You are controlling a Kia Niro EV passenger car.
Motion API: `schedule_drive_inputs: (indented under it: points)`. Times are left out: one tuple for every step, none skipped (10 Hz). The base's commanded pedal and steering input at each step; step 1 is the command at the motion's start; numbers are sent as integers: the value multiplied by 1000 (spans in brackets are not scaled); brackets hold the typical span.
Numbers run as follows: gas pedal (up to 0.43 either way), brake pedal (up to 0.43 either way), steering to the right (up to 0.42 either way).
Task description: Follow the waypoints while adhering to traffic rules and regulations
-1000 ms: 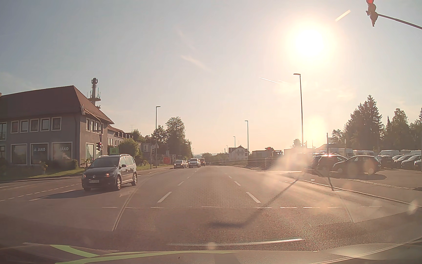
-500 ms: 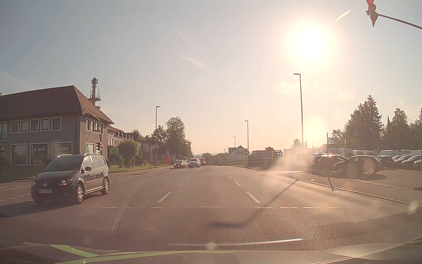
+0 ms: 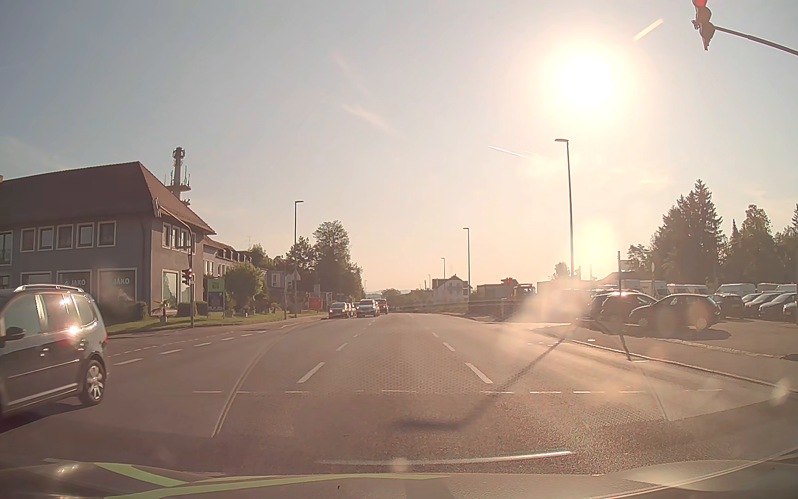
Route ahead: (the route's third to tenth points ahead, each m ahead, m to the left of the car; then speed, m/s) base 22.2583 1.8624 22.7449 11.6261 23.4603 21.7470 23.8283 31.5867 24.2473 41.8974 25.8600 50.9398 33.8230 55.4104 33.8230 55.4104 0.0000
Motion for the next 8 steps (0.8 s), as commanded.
schedule_drive_inputs:
  points:
    - [0,372,0]
    - [0,372,0]
    - [0,378,0]
    - [0,378,0]
    - [0,372,0]
    - [0,378,0]
    - [0,372,0]
    - [0,372,0]
